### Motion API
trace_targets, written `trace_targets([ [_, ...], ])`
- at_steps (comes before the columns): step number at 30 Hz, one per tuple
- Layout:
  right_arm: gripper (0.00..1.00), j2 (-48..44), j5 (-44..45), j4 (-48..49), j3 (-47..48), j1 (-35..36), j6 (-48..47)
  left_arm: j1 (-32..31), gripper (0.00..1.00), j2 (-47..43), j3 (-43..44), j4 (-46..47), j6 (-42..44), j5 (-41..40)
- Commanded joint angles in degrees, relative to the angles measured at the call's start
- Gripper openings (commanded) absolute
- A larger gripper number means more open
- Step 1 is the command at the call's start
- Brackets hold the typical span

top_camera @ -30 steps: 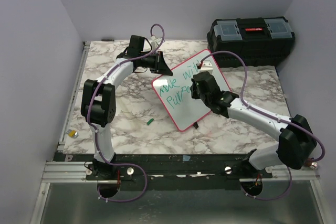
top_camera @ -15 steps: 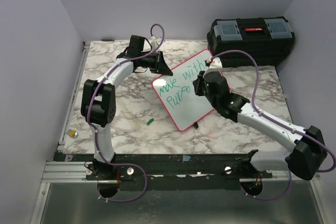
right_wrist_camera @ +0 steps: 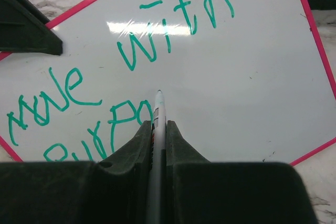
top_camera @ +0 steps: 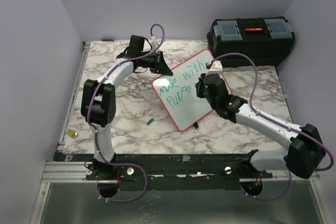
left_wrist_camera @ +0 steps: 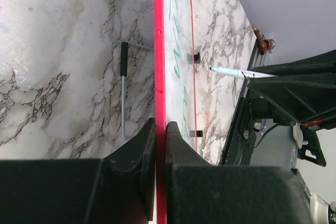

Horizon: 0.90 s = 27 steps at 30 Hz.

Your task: Write a sentence on the whiteboard

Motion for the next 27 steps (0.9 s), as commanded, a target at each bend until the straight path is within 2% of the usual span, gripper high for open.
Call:
trace_targets([
  [1,0.01,1.87,0.69,1.40,-0.05,-0.72,0.79,0.55,0.00,-0.89,-0.19,3.43,5.08,-1.56],
  [27,0.01,7.78,-4.20,4.78,2.22,-3.19,-0.33,0.72,0.00,-0.79,-0.03,3.66,4.85,-1.21],
])
